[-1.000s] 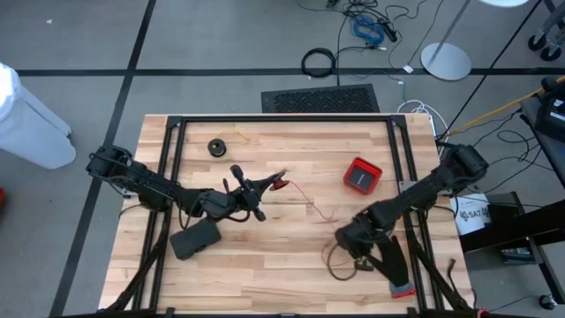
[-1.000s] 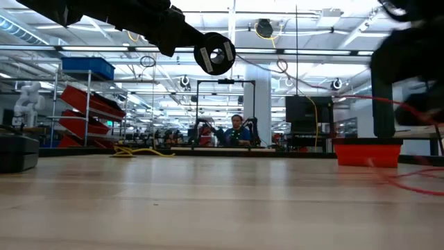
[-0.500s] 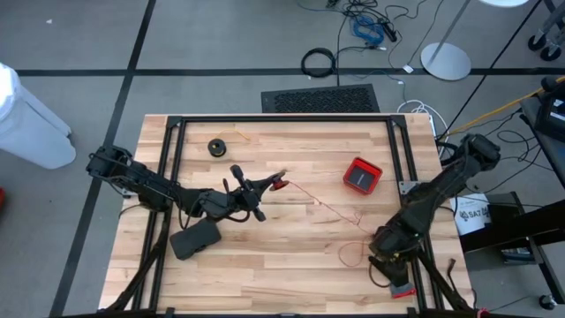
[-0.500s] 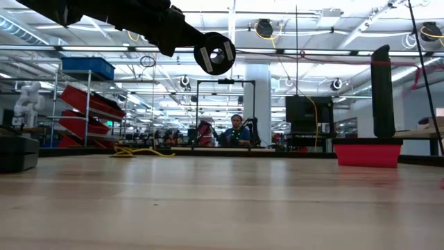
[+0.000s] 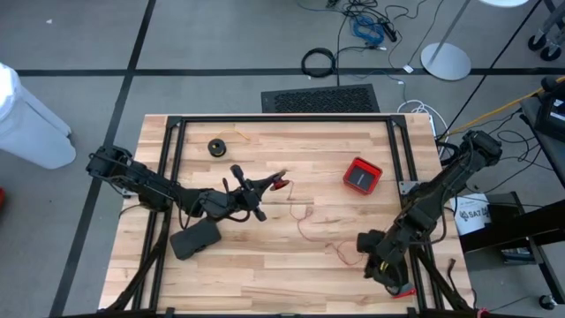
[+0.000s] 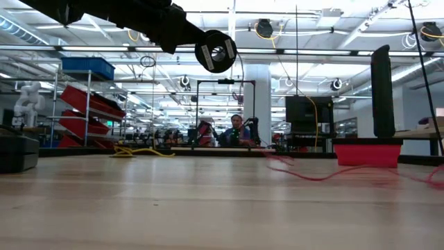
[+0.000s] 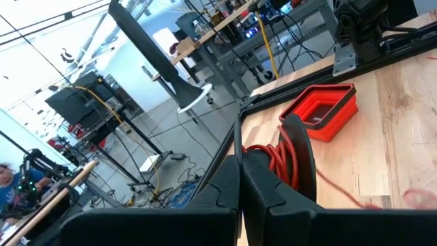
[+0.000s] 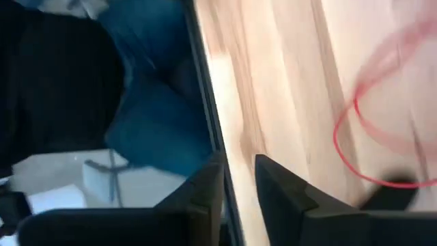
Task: Coil cords
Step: Coil the red wire onto the black spool
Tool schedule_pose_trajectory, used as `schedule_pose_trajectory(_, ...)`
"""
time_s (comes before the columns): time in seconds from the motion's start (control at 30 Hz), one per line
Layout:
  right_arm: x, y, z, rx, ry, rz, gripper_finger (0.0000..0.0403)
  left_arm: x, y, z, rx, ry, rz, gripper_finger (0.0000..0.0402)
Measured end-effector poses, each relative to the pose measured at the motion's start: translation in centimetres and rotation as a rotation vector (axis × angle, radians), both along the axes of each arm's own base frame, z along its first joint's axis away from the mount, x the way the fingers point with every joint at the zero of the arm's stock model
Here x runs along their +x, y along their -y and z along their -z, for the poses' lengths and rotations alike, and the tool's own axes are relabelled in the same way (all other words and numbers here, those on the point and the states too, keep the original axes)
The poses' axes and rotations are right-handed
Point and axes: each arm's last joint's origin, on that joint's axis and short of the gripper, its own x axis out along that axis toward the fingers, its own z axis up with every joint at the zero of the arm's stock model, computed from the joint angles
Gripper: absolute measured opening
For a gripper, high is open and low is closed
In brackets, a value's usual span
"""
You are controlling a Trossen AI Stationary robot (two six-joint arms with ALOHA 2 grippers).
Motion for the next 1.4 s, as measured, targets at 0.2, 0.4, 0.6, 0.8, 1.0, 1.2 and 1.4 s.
schedule_pose_trajectory(0.2, 0.9, 0.1, -0.6, -0.168, 0.284, 0.026, 0.0115, 0.0, 0.0, 0.0, 0.000, 0.001, 0.005, 0.0000)
schedule_pose_trajectory(0.4, 1.4, 0.8, -0.7, -0.434, 0.464, 0.075, 0.0137, 0.0, 0.0, 0.0, -0.001, 0.001, 0.007, 0.0000)
schedule_pose_trajectory(0.6, 2.3, 2.1, -0.8, -0.591, 0.522, 0.169, 0.0139, 0.0, 0.0, 0.0, -0.001, 0.001, 0.007, 0.0000)
schedule_pose_trajectory(0.8, 4.0, 2.8, -0.4, -0.642, 0.540, 0.189, 0.0139, 0.0, 0.0, 0.0, -0.001, 0.001, 0.008, 0.0000)
schedule_pose_trajectory(1.0, 6.0, 3.4, 1.0, -0.707, 0.526, 0.196, 0.0139, 0.0, 0.0, 0.0, -0.001, 0.001, 0.009, 0.0000)
schedule_pose_trajectory(1.2, 7.5, 4.5, 2.1, -0.756, 0.493, 0.222, 0.0139, 0.0, 0.0, 0.0, -0.001, 0.001, 0.008, 0.0000)
schedule_pose_trajectory(1.4, 9.0, 4.9, 2.3, -0.796, 0.557, 0.218, 0.0139, 0.0, 0.0, 0.0, -0.001, 0.001, 0.009, 0.0000)
